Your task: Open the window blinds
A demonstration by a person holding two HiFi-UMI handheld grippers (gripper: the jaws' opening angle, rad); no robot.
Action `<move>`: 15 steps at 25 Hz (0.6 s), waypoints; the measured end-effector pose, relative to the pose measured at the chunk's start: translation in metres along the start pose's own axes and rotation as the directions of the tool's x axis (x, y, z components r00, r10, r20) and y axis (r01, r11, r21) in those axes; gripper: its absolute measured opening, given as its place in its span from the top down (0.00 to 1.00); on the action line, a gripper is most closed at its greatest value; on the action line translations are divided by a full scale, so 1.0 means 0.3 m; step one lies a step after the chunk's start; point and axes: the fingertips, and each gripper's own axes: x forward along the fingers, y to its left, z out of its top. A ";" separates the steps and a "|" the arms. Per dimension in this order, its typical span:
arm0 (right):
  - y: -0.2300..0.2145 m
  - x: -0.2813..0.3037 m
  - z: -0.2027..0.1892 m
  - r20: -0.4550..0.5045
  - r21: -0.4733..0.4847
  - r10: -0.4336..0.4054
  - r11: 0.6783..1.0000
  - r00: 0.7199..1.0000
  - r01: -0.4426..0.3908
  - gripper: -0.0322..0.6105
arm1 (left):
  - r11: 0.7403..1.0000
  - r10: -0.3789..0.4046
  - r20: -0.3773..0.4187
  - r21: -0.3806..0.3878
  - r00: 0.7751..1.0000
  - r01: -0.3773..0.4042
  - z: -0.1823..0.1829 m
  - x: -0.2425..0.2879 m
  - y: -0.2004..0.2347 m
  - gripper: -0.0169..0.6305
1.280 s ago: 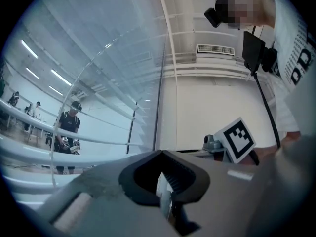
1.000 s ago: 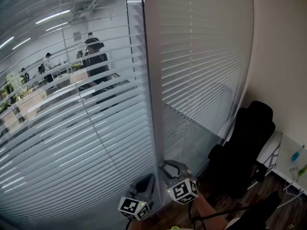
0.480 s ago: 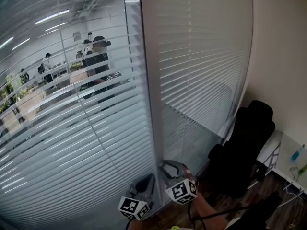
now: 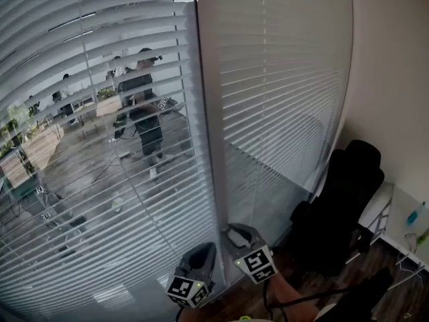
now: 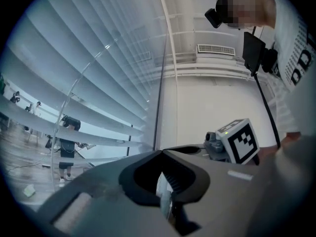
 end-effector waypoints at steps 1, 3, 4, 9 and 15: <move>-0.001 -0.001 0.000 0.002 0.015 0.001 1.000 1.000 -0.001 0.74 | 1.000 0.000 -0.001 0.001 1.000 0.000 0.000 -0.001 -0.001 0.98; -0.001 -0.003 0.003 0.005 0.035 0.000 0.999 1.000 -0.001 0.74 | 1.000 0.000 -0.003 0.001 1.000 0.000 0.003 -0.003 -0.002 0.98; -0.001 -0.003 0.004 0.006 0.043 0.000 0.999 1.000 0.000 0.74 | 1.000 0.001 -0.003 -0.001 1.000 -0.001 0.004 -0.004 -0.003 0.98; -0.014 0.005 -0.012 0.014 0.134 0.005 0.991 1.000 -0.006 0.74 | 1.000 -0.002 -0.002 -0.005 1.000 0.002 0.002 0.004 0.005 0.98; -0.021 0.010 -0.022 0.008 0.275 0.007 0.961 1.000 -0.009 0.74 | 1.000 -0.007 0.003 -0.028 1.000 0.007 0.001 0.011 0.004 0.98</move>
